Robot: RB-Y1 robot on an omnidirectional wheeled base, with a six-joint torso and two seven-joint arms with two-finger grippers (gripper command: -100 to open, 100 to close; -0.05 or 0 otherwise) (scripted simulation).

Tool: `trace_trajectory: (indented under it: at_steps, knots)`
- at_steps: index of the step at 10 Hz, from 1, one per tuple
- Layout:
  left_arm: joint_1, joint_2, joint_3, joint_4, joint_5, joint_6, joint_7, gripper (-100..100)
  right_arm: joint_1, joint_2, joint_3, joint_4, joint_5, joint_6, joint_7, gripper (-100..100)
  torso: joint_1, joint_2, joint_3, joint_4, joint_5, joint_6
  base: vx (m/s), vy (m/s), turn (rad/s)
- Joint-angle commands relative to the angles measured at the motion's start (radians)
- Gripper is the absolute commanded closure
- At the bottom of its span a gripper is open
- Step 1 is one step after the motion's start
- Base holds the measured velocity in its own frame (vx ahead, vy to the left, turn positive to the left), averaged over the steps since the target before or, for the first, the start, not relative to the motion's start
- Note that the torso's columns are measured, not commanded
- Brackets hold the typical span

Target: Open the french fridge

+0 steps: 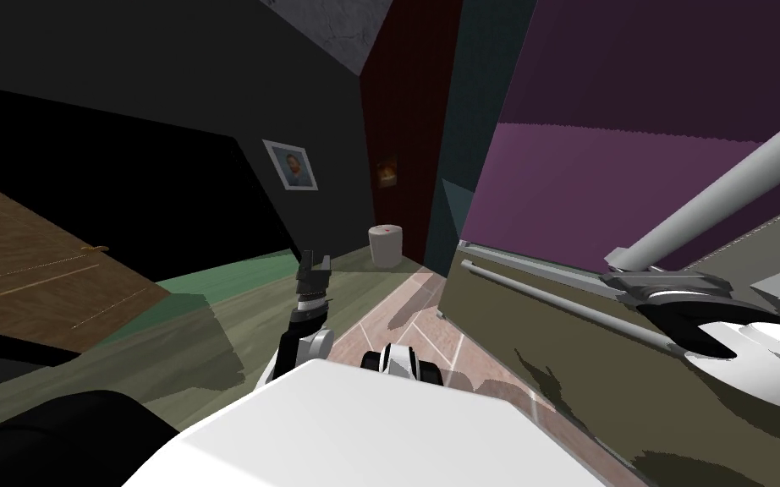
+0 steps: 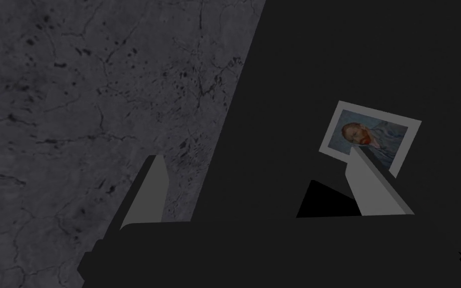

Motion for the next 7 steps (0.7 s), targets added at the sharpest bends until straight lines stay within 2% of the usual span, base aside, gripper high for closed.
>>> trace_trajectory:
  at_steps: [1,4,7]
  knots:
    - [0.000,0.000,0.000,0.000,0.000,0.000,0.000,0,0.020,-0.001,0.006,-0.034,0.037,-0.004,-0.056,100,0.000,-0.001,-0.001,0.000,0.000,0.001,0.066,0.015,-0.108]
    - [0.000,0.000,0.000,0.000,0.000,0.000,0.000,0,0.053,-0.004,0.017,-0.084,0.103,-0.017,-0.141,100,-0.001,-0.001,0.000,0.000,-0.001,0.000,0.068,0.023,-0.142]
    - [0.000,0.000,0.000,0.000,0.000,0.000,0.000,0,0.070,-0.005,0.022,-0.109,0.137,-0.024,-0.191,100,-0.002,-0.001,-0.001,0.000,-0.001,0.002,0.066,0.023,-0.126]
